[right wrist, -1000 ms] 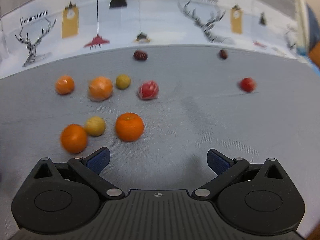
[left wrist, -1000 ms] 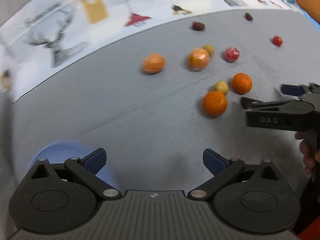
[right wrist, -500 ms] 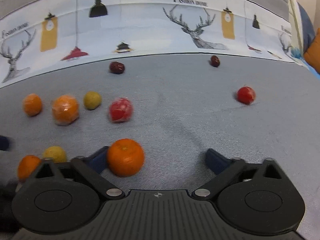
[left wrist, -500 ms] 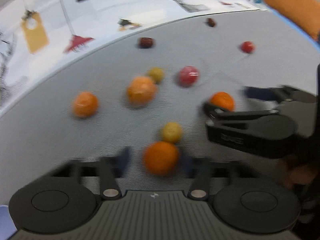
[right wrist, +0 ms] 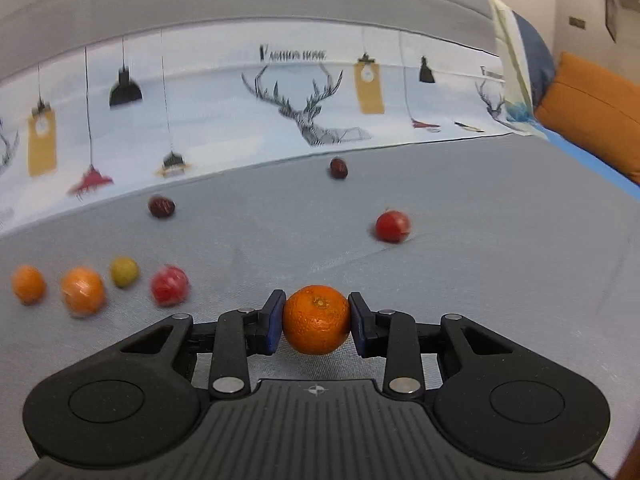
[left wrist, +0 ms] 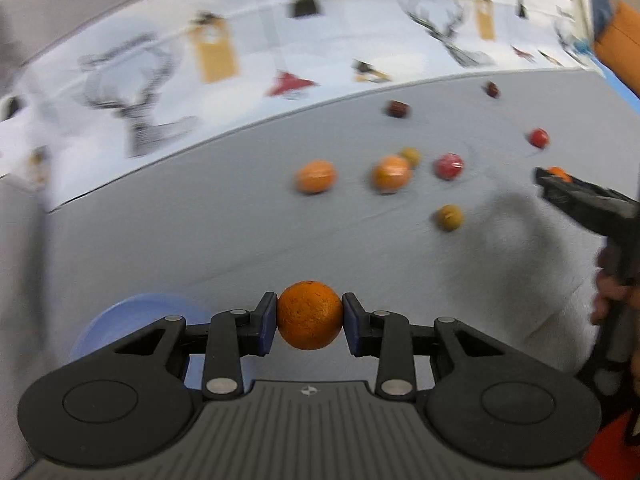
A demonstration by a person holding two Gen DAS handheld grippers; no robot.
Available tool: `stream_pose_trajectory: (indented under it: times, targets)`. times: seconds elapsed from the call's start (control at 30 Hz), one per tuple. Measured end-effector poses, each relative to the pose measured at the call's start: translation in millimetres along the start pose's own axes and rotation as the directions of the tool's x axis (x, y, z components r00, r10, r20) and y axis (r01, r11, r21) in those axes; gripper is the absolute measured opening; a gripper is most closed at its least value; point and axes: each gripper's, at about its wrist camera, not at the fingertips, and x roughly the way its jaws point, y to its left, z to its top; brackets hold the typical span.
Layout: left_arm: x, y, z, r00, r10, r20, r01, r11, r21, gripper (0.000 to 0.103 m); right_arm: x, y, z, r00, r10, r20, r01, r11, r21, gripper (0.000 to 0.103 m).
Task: Organize fruits
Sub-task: 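Carry both mandarins over the blue plate with both tools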
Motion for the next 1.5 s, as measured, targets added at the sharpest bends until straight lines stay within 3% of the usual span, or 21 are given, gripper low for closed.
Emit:
stream_pose_trajectory:
  times: [0.17, 0.43, 0.6, 0.7, 0.87, 1.03, 1.5]
  targets:
    - [-64, 40, -34, 0.997, 0.071, 0.008, -0.07, 0.993, -0.091, 0.038, -91, 11, 6, 0.979, 0.202, -0.003, -0.202, 0.979, 0.033, 0.035]
    - [-139, 73, -99, 0.995, 0.101, 0.008, -0.097, 0.971, -0.22, 0.038, -217, 36, -8, 0.871, 0.488, -0.045, -0.49, 0.87, -0.054, 0.035]
    - [-163, 87, -132, 0.995, 0.103, 0.006, -0.097, 0.957, -0.273, 0.038, -261, 77, -20, 0.802, 0.587, -0.107, -0.597, 0.79, -0.141, 0.035]
    - [-171, 93, -144, 0.995, 0.096, 0.004, -0.091, 0.952, -0.291, 0.038, -282, 97, -32, 0.784, 0.607, -0.133, -0.621, 0.758, -0.198, 0.035]
    - [-176, 102, -152, 0.996, 0.089, 0.014, -0.08, 0.944, -0.319, 0.038, -296, 114, -42, 0.778, 0.608, -0.159, -0.628, 0.736, -0.253, 0.035]
    - [-180, 110, -156, 0.996, 0.085, 0.035, -0.068, 0.941, -0.333, 0.038, -303, 120, -43, 0.787, 0.596, -0.16, -0.615, 0.738, -0.277, 0.035]
    - [-178, 118, -158, 0.997, 0.072, 0.039, -0.054, 0.932, -0.36, 0.038, -302, 129, -47, 0.786, 0.59, -0.187, -0.617, 0.72, -0.318, 0.035]
